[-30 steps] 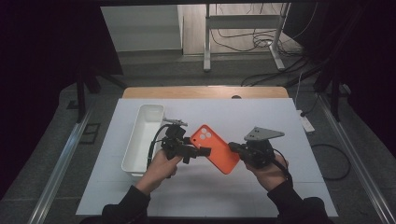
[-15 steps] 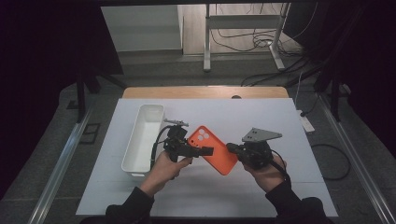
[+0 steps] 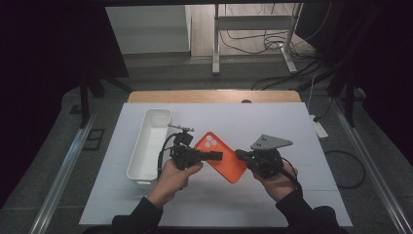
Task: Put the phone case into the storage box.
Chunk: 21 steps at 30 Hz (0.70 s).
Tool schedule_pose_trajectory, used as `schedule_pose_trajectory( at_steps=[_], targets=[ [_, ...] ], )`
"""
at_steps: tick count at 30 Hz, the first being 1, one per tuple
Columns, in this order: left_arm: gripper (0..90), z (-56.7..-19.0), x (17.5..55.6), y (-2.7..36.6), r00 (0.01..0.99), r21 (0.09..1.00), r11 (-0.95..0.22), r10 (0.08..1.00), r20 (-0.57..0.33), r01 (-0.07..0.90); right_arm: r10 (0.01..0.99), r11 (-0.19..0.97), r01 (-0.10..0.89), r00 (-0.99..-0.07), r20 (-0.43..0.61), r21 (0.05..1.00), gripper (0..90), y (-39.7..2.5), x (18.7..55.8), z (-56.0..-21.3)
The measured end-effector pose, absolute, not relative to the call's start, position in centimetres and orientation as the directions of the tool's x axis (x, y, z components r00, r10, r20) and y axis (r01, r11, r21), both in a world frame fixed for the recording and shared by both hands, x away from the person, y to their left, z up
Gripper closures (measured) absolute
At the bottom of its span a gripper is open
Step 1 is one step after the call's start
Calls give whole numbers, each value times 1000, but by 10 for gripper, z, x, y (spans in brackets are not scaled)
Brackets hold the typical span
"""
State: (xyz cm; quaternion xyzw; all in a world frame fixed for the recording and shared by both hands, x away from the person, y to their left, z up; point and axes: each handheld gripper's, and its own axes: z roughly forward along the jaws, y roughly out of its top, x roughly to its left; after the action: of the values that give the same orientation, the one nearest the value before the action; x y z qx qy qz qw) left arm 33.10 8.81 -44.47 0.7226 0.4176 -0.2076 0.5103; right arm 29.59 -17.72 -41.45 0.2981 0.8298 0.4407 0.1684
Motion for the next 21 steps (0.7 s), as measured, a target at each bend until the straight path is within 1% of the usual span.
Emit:
schedule_pose_trajectory(
  at_steps=[5,7,10,13,16,21],
  targets=[
    [650,-446,330,87,544,543,-115,369,-754,832,643,433,340,-766,-21,835,888,-177,295,-414],
    [705,-447,330,88,535,536,-107,355,-766,838,642,432,340,-767,-20,835,887,-177,295,-414],
    [762,-447,330,88,522,524,-100,358,-774,846,640,431,339,-768,-19,836,887,-177,295,-415],
    [801,-449,331,90,498,500,-89,340,-798,861,640,433,335,-768,-24,837,885,-176,295,-415],
    [825,-450,331,90,492,496,-83,339,-802,865,638,437,330,-769,-30,837,880,-175,294,-416],
    [835,-448,331,91,506,509,-88,341,-792,856,626,434,321,-779,-26,842,856,-176,294,-417]
  ],
)
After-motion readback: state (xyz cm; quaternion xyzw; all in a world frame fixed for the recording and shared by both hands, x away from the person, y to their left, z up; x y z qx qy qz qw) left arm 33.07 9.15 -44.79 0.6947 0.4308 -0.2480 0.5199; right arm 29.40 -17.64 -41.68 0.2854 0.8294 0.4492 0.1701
